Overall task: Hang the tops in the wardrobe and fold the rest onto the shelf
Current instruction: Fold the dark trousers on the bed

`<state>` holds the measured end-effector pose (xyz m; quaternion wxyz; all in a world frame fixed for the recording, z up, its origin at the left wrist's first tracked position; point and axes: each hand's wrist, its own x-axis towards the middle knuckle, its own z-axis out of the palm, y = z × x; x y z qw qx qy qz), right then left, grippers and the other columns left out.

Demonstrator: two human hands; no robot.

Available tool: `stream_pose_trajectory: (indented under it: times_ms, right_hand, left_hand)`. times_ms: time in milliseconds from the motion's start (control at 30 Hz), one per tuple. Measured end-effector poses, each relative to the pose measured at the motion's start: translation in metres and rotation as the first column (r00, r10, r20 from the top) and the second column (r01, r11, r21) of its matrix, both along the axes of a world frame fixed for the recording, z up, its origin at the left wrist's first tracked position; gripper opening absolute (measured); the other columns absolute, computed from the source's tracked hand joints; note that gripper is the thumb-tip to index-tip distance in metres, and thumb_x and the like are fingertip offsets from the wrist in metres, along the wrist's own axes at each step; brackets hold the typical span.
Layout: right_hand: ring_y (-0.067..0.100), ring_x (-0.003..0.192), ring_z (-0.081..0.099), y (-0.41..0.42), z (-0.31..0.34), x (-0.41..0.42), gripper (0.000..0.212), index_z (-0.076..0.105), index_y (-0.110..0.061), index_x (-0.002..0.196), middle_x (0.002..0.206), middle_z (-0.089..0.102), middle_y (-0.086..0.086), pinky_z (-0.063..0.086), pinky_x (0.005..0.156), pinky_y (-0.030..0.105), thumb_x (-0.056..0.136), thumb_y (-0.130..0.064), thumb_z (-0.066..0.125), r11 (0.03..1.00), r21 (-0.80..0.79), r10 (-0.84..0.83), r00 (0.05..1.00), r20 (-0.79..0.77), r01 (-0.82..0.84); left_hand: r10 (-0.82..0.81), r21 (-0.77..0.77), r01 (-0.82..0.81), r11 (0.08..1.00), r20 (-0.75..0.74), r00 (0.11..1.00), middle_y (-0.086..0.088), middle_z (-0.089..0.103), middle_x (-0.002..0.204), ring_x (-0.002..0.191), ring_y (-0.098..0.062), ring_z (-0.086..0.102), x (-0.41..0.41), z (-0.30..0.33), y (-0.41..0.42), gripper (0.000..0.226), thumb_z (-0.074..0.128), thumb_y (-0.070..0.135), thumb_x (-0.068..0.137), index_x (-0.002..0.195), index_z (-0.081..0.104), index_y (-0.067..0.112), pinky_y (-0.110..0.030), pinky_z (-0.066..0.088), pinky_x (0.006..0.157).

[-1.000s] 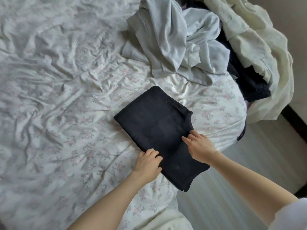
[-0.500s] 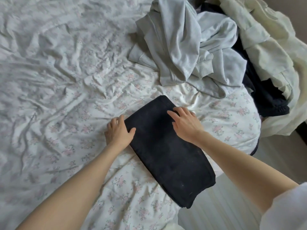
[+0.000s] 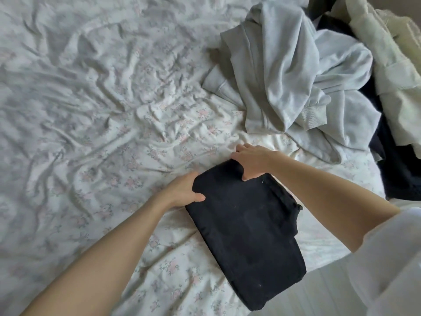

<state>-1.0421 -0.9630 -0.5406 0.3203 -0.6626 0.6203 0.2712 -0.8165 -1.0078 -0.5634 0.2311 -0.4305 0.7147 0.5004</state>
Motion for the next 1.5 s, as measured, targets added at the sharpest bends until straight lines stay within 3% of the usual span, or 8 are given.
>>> stream_pose_trajectory:
  times_ms: [167, 267, 500, 567, 700, 867, 1133, 1500]
  right_hand:
    - [0.022, 0.089, 0.05, -0.001, 0.037, -0.006, 0.044, 0.046, -0.022, 0.113, 0.101, 0.049, -0.002, 0.04, 0.065, 0.032, 0.076, -0.027, 0.069, 0.991, 0.082, -0.116, 0.99, 0.084, 0.109]
    - [0.02, 0.081, 0.048, -0.003, 0.071, -0.01, 0.038, 0.048, -0.026, 0.104, 0.088, 0.05, -0.003, 0.033, 0.057, 0.029, 0.075, -0.031, 0.071, 0.994, -0.011, -0.111, 0.993, 0.048, 0.112]
    - [0.021, 0.084, 0.051, -0.042, 0.15, -0.011, 0.027, 0.05, -0.021, 0.104, 0.085, 0.051, -0.005, 0.033, 0.062, 0.03, 0.083, -0.028, 0.067, 0.922, -0.328, -0.189, 0.979, 0.077, 0.204]
    - [0.022, 0.083, 0.051, -0.06, 0.164, -0.006, 0.025, 0.049, -0.022, 0.104, 0.088, 0.054, -0.003, 0.031, 0.058, 0.03, 0.085, -0.028, 0.064, 0.858, -0.455, -0.221, 0.971, 0.091, 0.238]
    - [0.026, 0.082, 0.053, -0.079, 0.168, 0.01, 0.021, 0.049, -0.019, 0.107, 0.1, 0.061, 0.0, 0.029, 0.06, 0.03, 0.089, -0.024, 0.059, 0.707, -0.665, -0.23, 0.967, 0.106, 0.241]
    - [0.026, 0.096, 0.056, -0.051, 0.14, 0.019, 0.016, 0.051, -0.015, 0.105, 0.102, 0.06, 0.001, 0.036, 0.071, 0.032, 0.091, -0.022, 0.055, 0.639, -0.742, -0.178, 0.977, 0.118, 0.205]
    - [0.03, 0.076, 0.064, 0.056, 0.119, 0.007, 0.022, 0.064, -0.004, 0.089, 0.082, 0.064, 0.009, 0.047, 0.072, 0.039, 0.068, 0.001, 0.069, 0.593, -0.789, -0.096, 0.987, 0.129, 0.161]
    - [0.023, 0.068, 0.066, 0.179, 0.051, 0.008, 0.039, 0.067, -0.012, 0.079, 0.087, 0.067, 0.001, 0.053, 0.074, 0.036, 0.046, -0.001, 0.083, 0.706, -0.707, -0.039, 0.999, 0.021, 0.043]
  left_hand:
    - [-0.061, 0.006, 0.062, 0.998, -0.04, 0.997, -0.001, 0.03, 0.153, 0.137, -0.02, 0.034, -0.003, 0.028, 0.0, 0.076, 0.065, 0.027, 0.087, 0.149, 0.021, 0.017, -0.033, 0.032, 0.108]
    - [-0.066, 0.002, 0.067, 0.998, -0.089, 0.994, 0.002, 0.037, 0.148, 0.131, -0.019, 0.041, -0.003, 0.052, -0.007, 0.068, 0.065, 0.026, 0.087, 0.144, 0.031, 0.018, -0.032, 0.036, 0.106]
    - [0.034, -0.215, -0.076, 0.974, -0.191, 0.981, 0.007, 0.057, 0.097, 0.086, -0.015, 0.057, -0.003, 0.128, -0.066, 0.032, 0.068, 0.023, 0.083, 0.108, 0.049, 0.026, -0.027, 0.042, 0.067]
    - [0.052, -0.399, -0.117, 0.909, -0.171, 0.984, 0.006, 0.056, 0.078, 0.071, -0.014, 0.055, -0.002, 0.149, -0.084, 0.027, 0.067, 0.025, 0.084, 0.095, 0.043, 0.029, -0.028, 0.038, 0.056]
    - [0.053, -0.743, -0.138, 0.654, -0.137, 0.989, 0.003, 0.052, 0.07, 0.066, -0.022, 0.052, 0.003, 0.17, -0.096, 0.026, 0.061, 0.023, 0.09, 0.107, 0.042, 0.02, -0.03, 0.031, 0.054]
    - [-0.022, -0.885, -0.176, 0.43, -0.205, 0.979, -0.005, 0.058, 0.066, 0.063, -0.029, 0.053, 0.011, 0.156, -0.059, 0.021, 0.067, 0.013, 0.085, 0.097, 0.05, 0.009, -0.031, 0.03, 0.062]
    - [-0.193, -0.866, -0.198, 0.458, -0.315, 0.929, -0.003, 0.068, 0.075, 0.069, -0.027, 0.065, 0.014, 0.132, 0.047, 0.036, 0.085, 0.003, 0.055, 0.084, 0.064, 0.008, -0.037, 0.052, 0.059]
    - [-0.382, -0.811, -0.029, 0.584, -0.306, 0.872, 0.002, 0.071, 0.082, 0.068, -0.017, 0.066, 0.017, 0.072, 0.162, 0.037, 0.08, -0.007, 0.04, 0.068, 0.07, 0.015, -0.023, 0.049, 0.048]
